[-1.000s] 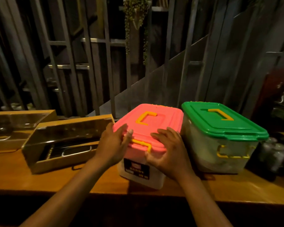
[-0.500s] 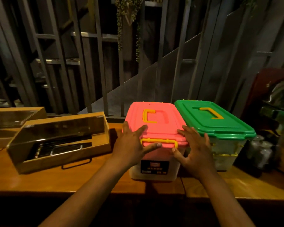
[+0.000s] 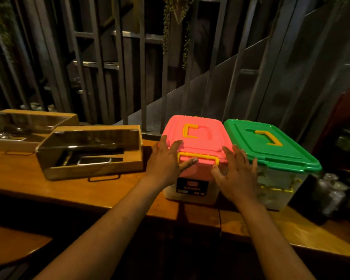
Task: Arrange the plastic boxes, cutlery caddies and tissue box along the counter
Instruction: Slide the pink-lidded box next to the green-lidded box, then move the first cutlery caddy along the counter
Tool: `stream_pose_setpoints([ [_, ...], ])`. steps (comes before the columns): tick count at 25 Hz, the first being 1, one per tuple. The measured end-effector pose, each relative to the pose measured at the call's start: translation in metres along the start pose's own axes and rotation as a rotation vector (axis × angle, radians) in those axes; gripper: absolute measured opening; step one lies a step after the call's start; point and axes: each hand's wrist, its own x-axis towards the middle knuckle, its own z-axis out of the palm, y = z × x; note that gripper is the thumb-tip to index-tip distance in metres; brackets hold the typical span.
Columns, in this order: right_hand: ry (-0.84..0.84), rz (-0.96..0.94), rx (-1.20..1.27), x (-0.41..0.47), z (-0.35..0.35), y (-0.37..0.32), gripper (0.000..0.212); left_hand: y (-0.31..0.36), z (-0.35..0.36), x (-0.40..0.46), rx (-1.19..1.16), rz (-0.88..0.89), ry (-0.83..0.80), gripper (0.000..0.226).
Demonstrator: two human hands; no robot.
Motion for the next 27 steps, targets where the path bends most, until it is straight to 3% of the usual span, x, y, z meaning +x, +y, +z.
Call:
stream_pose_setpoints([
  [4,0.148,-0.084,0.139,-0.024,0.000,-0.050,0.066,-0.033,-0.011,-0.036,0.080,0.151,0.135,0.061],
  [7,0.179,-0.222,0.174,-0.034,0.012,-0.104,0.056,-0.085,-0.030,-0.047,0.082,0.096,0.152,0.057],
  [15,-0.006,-0.266,0.338,-0.020,0.122,-0.253,0.048,-0.282,-0.094,-0.036,0.195,-0.096,0.185,0.049],
  [19,-0.148,-0.248,0.326,-0.015,0.177,-0.324,0.050,-0.375,-0.111,-0.013,0.163,-0.301,0.148,0.052],
  [22,-0.225,-0.196,0.332,-0.016,0.202,-0.357,0.055,-0.404,-0.103,-0.007,0.032,-0.391,0.062,0.056],
  [27,-0.297,-0.125,0.361,-0.010,0.216,-0.370,0.067,-0.387,-0.108,-0.021,0.046,-0.320,0.150,0.049],
])
